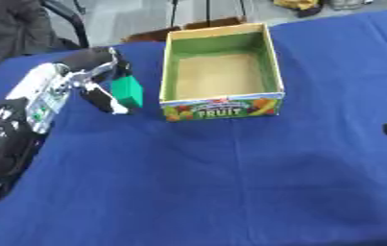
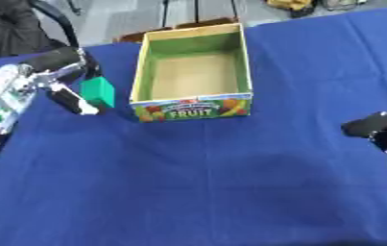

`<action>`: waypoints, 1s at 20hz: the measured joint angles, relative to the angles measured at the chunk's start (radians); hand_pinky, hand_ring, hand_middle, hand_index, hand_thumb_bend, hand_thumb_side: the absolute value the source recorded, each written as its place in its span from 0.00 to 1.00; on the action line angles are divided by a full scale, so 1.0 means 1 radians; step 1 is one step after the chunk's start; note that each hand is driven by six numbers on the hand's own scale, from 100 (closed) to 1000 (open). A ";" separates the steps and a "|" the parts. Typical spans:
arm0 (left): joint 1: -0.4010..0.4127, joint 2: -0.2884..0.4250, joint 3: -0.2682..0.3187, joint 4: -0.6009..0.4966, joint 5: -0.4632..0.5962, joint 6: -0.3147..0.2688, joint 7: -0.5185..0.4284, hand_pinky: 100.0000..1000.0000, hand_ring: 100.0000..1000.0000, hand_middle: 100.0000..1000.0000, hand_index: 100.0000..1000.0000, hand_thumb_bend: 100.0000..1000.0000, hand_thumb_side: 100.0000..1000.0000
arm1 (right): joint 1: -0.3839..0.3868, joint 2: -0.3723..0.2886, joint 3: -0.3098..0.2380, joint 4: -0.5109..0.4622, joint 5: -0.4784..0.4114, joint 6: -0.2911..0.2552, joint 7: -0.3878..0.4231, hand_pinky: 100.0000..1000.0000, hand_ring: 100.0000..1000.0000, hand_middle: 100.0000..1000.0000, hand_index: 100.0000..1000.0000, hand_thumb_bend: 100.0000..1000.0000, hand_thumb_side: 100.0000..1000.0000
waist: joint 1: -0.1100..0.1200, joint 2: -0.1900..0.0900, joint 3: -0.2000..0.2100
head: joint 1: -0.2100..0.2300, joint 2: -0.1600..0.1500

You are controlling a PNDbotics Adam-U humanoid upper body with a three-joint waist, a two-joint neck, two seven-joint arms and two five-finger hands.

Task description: Pick up objects on the table and place them in the box.

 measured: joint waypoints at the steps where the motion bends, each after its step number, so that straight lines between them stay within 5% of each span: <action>1: -0.016 0.003 0.004 -0.014 0.012 0.009 -0.002 0.07 0.10 0.09 0.28 0.49 0.19 | 0.000 0.000 0.001 0.000 0.000 0.001 0.001 0.72 0.66 0.46 0.50 0.00 0.86 | 0.003 0.000 -0.006 | 0.002 0.000; 7: -0.110 -0.019 0.020 -0.005 0.017 0.051 0.025 0.10 0.13 0.12 0.31 0.48 0.17 | -0.010 -0.006 0.016 0.000 0.000 0.003 0.014 0.72 0.66 0.46 0.50 0.00 0.87 | 0.022 0.003 -0.059 | 0.022 -0.004; 20: -0.175 -0.158 0.037 0.251 -0.113 0.057 0.175 0.27 0.27 0.29 0.46 0.48 0.27 | -0.063 -0.016 0.045 -0.003 0.000 0.009 0.046 0.72 0.66 0.46 0.50 0.00 0.88 | 0.077 0.046 -0.201 | 0.072 -0.058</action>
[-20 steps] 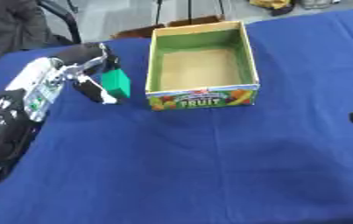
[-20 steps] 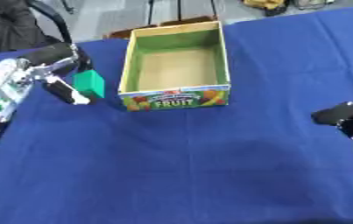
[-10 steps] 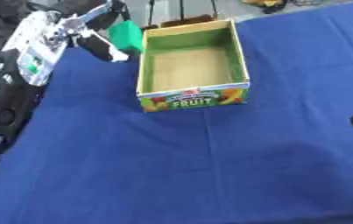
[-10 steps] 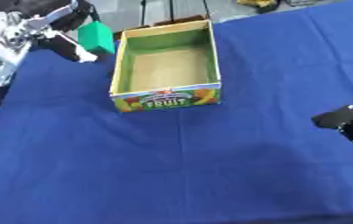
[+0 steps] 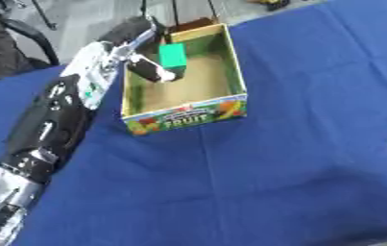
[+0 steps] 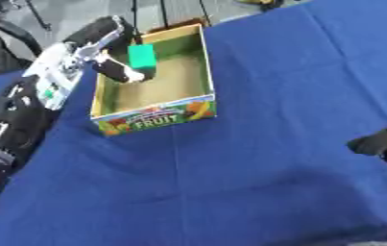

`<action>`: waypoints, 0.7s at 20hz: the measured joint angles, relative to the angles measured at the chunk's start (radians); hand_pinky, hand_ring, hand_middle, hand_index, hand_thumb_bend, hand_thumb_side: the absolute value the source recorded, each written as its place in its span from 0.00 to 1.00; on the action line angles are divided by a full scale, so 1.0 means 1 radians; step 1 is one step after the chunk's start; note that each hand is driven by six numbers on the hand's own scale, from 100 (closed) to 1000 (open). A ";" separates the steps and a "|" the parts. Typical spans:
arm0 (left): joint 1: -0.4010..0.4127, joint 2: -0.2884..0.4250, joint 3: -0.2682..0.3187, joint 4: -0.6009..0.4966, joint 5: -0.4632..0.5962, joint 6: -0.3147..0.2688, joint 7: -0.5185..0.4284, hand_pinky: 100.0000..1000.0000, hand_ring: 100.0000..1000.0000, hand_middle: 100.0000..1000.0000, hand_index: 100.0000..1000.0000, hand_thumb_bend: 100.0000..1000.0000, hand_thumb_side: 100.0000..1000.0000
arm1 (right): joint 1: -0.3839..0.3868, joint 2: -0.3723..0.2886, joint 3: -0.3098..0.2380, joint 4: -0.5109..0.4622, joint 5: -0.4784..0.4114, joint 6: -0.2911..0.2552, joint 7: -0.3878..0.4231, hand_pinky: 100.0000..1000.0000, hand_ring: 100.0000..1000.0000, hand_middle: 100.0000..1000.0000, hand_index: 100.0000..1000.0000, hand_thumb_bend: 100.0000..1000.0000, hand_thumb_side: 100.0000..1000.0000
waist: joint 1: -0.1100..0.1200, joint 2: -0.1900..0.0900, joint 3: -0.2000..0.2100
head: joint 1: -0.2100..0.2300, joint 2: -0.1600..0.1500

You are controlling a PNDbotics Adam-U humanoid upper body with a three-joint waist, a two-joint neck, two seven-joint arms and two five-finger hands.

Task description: Pick up objects on the table and place them in the box.

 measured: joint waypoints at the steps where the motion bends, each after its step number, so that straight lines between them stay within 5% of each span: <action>1: 0.000 -0.005 0.000 0.013 -0.006 -0.001 0.000 0.32 0.31 0.35 0.51 0.51 0.30 | 0.000 0.000 0.001 -0.001 0.000 0.000 0.001 0.72 0.66 0.46 0.50 0.00 0.88 | 0.003 0.002 -0.006 | 0.002 -0.004; 2: 0.001 -0.011 0.000 0.024 -0.011 -0.002 -0.001 0.33 0.31 0.35 0.52 0.51 0.31 | -0.001 0.000 0.001 -0.002 0.000 0.001 0.001 0.72 0.66 0.46 0.50 0.00 0.88 | 0.006 0.003 -0.010 | 0.002 -0.006; 3: 0.002 -0.016 0.000 0.035 -0.012 -0.005 -0.004 0.42 0.40 0.43 0.60 0.67 0.43 | -0.003 0.000 0.002 -0.004 0.000 0.001 0.002 0.72 0.66 0.46 0.50 0.00 0.88 | 0.008 0.004 -0.012 | 0.002 -0.009; 4: 0.004 -0.019 0.000 0.041 -0.012 -0.010 -0.006 0.42 0.40 0.43 0.60 0.67 0.43 | -0.005 0.000 0.003 -0.004 0.000 0.001 0.003 0.72 0.66 0.46 0.50 0.00 0.88 | 0.009 0.005 -0.013 | 0.002 -0.013; 5: 0.005 -0.021 0.000 0.046 -0.012 -0.015 -0.010 0.57 0.53 0.57 0.75 1.00 0.60 | -0.007 0.000 0.003 -0.004 0.000 0.001 0.003 0.72 0.66 0.46 0.50 0.00 0.88 | 0.009 0.005 -0.014 | 0.002 -0.014; 8: 0.011 -0.026 0.000 0.047 -0.006 -0.037 -0.028 0.71 0.69 0.72 0.88 1.00 0.73 | -0.008 0.000 0.003 -0.004 0.000 0.001 0.003 0.72 0.66 0.46 0.50 0.00 0.88 | 0.010 0.005 -0.014 | -0.001 -0.016; 14: 0.013 -0.026 0.000 0.046 0.012 -0.059 -0.055 0.71 0.69 0.72 0.88 1.00 0.73 | -0.008 0.000 0.003 -0.004 0.000 0.001 0.004 0.72 0.66 0.46 0.50 0.00 0.88 | 0.010 0.005 -0.014 | -0.007 -0.022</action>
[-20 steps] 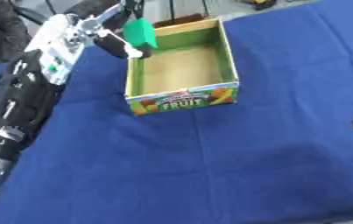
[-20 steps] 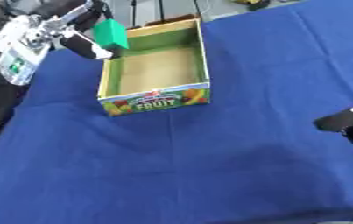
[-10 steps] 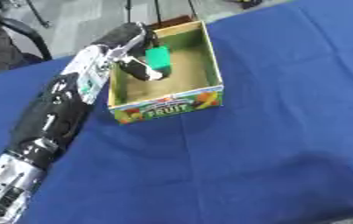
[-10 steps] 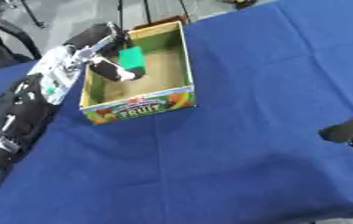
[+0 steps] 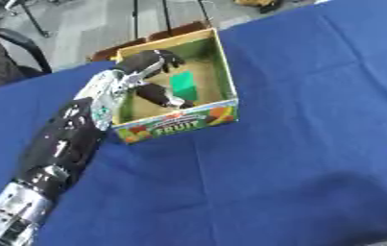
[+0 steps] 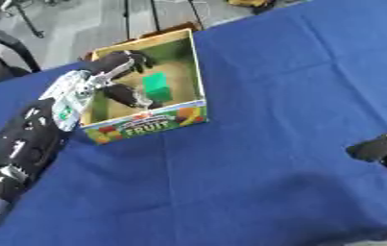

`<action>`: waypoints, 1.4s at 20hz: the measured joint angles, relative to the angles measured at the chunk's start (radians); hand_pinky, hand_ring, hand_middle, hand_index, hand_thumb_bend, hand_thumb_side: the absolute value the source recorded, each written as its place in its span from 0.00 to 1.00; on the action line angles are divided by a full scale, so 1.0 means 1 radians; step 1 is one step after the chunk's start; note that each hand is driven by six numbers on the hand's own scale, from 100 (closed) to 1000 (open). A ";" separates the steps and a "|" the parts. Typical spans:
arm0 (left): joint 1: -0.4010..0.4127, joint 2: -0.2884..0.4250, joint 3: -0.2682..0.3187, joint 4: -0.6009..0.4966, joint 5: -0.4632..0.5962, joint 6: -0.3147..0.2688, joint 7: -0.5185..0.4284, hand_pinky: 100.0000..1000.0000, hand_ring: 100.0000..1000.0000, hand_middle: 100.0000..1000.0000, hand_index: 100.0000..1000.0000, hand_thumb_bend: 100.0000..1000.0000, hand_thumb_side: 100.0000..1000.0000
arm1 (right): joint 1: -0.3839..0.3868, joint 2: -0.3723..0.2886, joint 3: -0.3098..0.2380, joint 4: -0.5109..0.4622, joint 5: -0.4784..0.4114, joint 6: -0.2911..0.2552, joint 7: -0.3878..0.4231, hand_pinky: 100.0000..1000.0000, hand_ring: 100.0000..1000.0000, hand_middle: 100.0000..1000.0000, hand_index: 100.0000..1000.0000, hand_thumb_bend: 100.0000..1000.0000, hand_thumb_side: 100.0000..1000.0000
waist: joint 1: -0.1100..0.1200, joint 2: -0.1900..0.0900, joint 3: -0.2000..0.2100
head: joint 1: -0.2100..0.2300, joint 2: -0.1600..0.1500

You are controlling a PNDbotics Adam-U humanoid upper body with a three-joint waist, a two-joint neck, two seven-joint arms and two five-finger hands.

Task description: Pick up objects on the table and place them in the box.

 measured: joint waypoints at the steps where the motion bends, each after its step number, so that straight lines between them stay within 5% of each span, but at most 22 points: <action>1: 0.000 0.000 0.000 0.000 0.002 0.000 -0.001 0.71 0.69 0.72 0.88 1.00 0.73 | 0.000 0.000 0.000 0.000 0.000 0.000 0.000 0.72 0.66 0.46 0.50 0.00 0.88 | 0.000 0.000 0.000 | 0.000 0.000; 3: 0.001 0.000 0.000 -0.003 0.004 -0.001 -0.003 0.80 0.78 0.82 0.92 0.94 1.00 | 0.000 0.000 0.000 0.000 0.000 0.000 0.000 0.72 0.66 0.46 0.50 0.00 0.86 | 0.000 0.000 0.003 | -0.001 0.000; 9: 0.069 0.002 0.021 -0.107 0.075 -0.052 0.057 0.78 0.76 0.79 0.89 0.84 1.00 | 0.000 -0.005 -0.015 0.002 -0.002 -0.005 -0.011 0.72 0.66 0.47 0.50 0.00 0.83 | -0.038 -0.032 0.118 | -0.034 0.002; 13: 0.137 0.002 0.002 -0.217 0.144 -0.061 0.118 0.74 0.71 0.73 0.86 0.75 1.00 | -0.011 -0.033 -0.031 0.014 -0.006 -0.014 -0.027 0.72 0.66 0.47 0.51 0.00 0.80 | -0.043 -0.045 0.175 | -0.065 0.011; 20: 0.302 -0.013 -0.006 -0.413 0.264 -0.035 0.178 0.67 0.64 0.66 0.80 0.66 1.00 | -0.040 -0.065 -0.052 0.039 -0.015 -0.030 -0.050 0.72 0.66 0.47 0.51 0.00 0.77 | -0.062 -0.056 0.246 | -0.099 0.021; 28: 0.486 -0.119 0.030 -0.604 0.383 0.011 0.243 0.62 0.58 0.59 0.77 0.65 1.00 | -0.082 -0.080 -0.078 0.093 -0.023 -0.037 -0.082 0.72 0.66 0.48 0.51 0.00 0.78 | -0.078 -0.050 0.305 | -0.144 0.023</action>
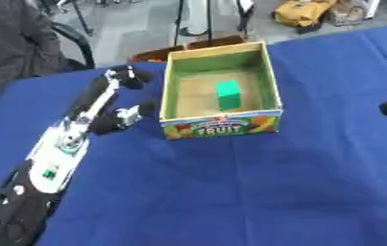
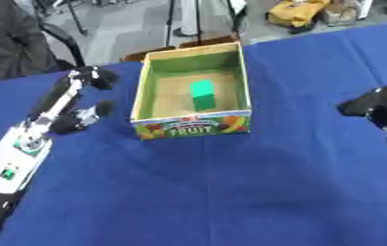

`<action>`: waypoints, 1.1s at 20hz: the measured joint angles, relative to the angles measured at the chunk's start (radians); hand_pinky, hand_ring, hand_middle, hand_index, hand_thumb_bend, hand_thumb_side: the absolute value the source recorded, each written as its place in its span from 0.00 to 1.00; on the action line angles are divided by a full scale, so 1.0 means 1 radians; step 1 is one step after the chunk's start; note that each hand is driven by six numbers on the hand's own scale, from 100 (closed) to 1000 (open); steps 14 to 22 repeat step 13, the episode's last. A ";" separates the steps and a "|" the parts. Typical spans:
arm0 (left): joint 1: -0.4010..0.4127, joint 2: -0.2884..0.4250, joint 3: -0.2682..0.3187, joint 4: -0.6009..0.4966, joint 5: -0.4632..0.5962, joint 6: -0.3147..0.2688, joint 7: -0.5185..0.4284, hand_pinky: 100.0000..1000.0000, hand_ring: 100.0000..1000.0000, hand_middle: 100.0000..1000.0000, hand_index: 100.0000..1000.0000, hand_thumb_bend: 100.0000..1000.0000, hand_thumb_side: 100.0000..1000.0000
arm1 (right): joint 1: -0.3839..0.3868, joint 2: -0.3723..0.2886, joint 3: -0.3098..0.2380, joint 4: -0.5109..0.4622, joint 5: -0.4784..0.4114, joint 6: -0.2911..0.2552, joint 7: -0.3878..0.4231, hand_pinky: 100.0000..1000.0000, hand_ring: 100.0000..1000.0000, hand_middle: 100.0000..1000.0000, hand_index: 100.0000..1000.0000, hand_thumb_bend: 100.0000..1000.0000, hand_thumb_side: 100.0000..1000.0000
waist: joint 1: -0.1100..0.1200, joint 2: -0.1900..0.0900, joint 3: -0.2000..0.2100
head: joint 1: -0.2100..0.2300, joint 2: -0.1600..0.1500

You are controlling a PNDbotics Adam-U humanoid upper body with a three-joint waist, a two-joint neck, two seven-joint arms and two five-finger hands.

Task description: Pick up objects on the table and place them in the box.

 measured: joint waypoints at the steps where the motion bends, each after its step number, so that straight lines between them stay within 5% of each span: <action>1: 0.022 -0.014 0.006 -0.021 0.014 0.009 0.004 0.61 0.58 0.59 0.77 0.65 1.00 | -0.006 0.000 -0.002 0.009 0.000 0.000 -0.004 0.72 0.66 0.48 0.51 0.00 0.78 | -0.002 0.001 0.001 | -0.004 0.000; 12: 0.256 -0.113 0.071 -0.217 0.172 0.071 0.042 0.59 0.55 0.55 0.74 0.66 1.00 | -0.032 0.001 -0.014 0.104 0.000 0.009 -0.042 0.72 0.67 0.54 0.58 0.00 0.91 | -0.018 -0.008 0.016 | -0.005 0.012; 22: 0.266 -0.117 0.076 -0.224 0.187 0.075 0.042 0.59 0.55 0.55 0.74 0.66 1.00 | -0.032 0.001 -0.014 0.106 0.000 0.009 -0.047 0.72 0.67 0.54 0.58 0.00 0.91 | -0.020 -0.008 0.018 | -0.005 0.014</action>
